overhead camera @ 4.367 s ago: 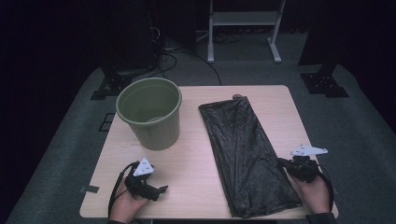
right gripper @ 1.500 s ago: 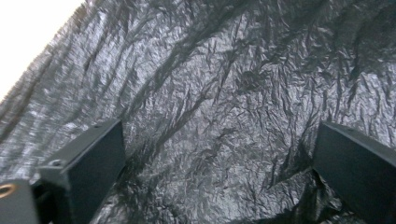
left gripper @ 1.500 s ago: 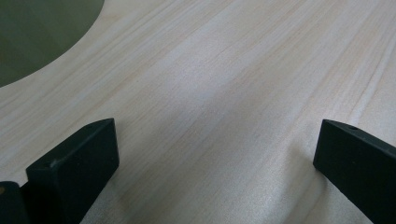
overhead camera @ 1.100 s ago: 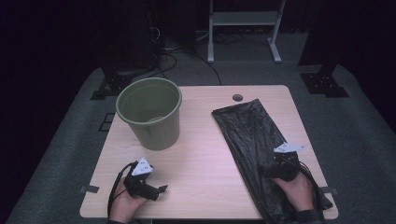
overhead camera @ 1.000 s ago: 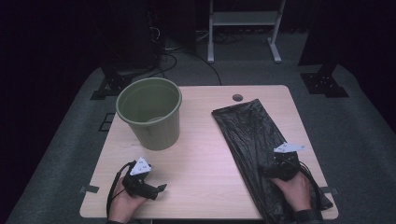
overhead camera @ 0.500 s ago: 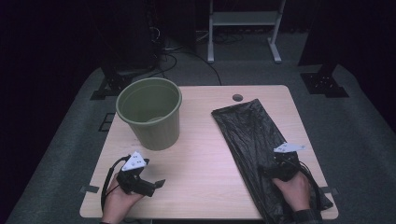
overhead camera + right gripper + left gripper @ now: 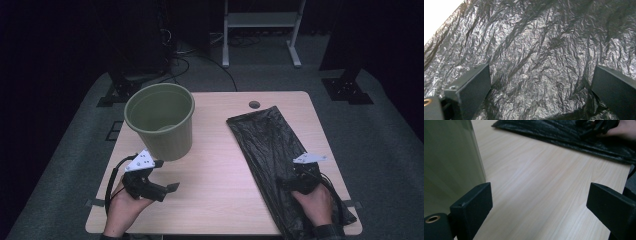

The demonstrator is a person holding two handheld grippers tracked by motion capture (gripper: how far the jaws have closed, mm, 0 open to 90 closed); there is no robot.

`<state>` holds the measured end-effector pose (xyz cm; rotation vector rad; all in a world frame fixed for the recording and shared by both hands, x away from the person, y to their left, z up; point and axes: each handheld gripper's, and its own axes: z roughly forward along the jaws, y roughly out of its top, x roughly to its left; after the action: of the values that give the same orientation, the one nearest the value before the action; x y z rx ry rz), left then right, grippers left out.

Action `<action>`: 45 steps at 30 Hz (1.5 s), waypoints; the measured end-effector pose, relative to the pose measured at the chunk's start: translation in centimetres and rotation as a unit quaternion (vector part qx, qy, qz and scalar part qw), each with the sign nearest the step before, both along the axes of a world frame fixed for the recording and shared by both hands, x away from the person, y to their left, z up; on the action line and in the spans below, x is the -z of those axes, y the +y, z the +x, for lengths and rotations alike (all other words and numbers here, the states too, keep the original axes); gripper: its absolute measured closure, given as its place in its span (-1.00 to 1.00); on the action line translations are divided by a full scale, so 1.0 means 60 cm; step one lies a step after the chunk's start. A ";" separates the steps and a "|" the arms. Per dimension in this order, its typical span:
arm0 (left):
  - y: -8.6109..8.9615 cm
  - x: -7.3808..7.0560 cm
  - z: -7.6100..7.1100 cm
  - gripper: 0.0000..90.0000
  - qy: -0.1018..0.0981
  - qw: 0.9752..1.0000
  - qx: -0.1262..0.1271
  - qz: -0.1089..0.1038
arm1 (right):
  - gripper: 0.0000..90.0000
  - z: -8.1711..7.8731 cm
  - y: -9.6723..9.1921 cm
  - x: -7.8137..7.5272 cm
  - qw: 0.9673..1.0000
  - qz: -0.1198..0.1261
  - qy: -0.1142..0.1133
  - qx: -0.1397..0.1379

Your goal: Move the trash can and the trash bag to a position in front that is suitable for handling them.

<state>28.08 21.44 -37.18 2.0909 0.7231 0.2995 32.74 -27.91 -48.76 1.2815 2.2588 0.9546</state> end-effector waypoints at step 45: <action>-0.006 -0.125 0.140 -0.01 -0.019 1.000 -0.011 0.017 | -0.96 0.000 0.000 0.000 1.000 0.000 0.000 0.000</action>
<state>36.49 21.11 -29.69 2.1047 0.7238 0.3642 32.74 -27.91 -48.76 1.2818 2.2590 0.9554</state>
